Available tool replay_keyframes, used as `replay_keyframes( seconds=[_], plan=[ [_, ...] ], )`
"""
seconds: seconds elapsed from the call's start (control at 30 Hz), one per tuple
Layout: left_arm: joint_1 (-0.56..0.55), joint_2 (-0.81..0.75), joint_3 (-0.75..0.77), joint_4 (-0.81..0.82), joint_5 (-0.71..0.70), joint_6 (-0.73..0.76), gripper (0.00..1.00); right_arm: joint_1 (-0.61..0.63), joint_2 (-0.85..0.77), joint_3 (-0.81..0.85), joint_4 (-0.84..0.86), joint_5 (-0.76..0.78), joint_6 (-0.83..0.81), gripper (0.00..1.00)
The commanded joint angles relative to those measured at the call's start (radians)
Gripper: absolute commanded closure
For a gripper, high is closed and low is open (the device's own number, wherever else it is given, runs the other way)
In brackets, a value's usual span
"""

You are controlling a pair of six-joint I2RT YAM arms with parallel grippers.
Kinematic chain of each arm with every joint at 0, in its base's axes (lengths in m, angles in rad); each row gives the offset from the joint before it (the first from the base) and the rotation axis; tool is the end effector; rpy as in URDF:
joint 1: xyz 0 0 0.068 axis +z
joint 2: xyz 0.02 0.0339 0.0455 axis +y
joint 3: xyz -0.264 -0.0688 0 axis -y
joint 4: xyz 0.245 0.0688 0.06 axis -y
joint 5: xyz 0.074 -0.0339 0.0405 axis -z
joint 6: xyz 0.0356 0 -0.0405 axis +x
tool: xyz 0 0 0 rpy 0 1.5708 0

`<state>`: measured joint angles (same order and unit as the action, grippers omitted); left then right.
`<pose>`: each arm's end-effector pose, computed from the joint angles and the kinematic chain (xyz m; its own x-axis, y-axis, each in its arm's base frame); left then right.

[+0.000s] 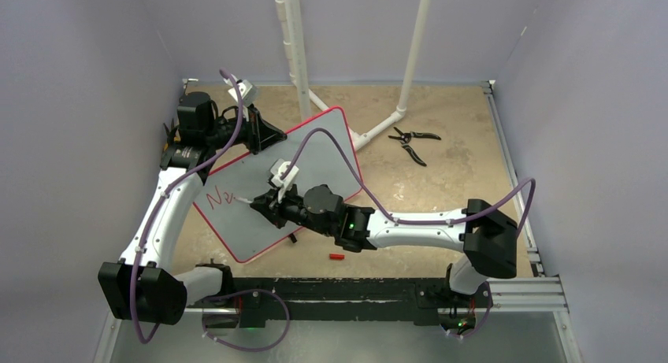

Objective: Write a sentence on the whiteboard

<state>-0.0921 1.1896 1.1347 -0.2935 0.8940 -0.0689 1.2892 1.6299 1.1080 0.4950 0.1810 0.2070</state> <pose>0.2566 -0.0516 0.3721 -0.3933 -0.0070 -0.9194 0.7620 0.5571 -0.3302 0.1137 0.3699 0.3040 -0.1912 0.0664 -0.9793 -0.8743 0.4420 0.2007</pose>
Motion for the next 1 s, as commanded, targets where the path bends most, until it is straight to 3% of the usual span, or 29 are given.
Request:
replay_keyframes(
  seconds=[0.0, 0.53, 0.97],
  plan=[
    [0.025, 0.004, -0.001, 0.039, -0.034, -0.002, 1.0, -0.004, -0.057, 0.006, 0.068, -0.009, -0.018, 1.0],
    [0.025, 0.007, -0.001, 0.041, -0.03, -0.004, 1.0, -0.002, 0.036, 0.115, 0.042, 0.024, -0.024, 1.0],
    [0.024, 0.004, -0.003, 0.04, -0.03, -0.002, 1.0, -0.005, 0.05, 0.079, -0.004, 0.098, 0.001, 1.0]
  ],
)
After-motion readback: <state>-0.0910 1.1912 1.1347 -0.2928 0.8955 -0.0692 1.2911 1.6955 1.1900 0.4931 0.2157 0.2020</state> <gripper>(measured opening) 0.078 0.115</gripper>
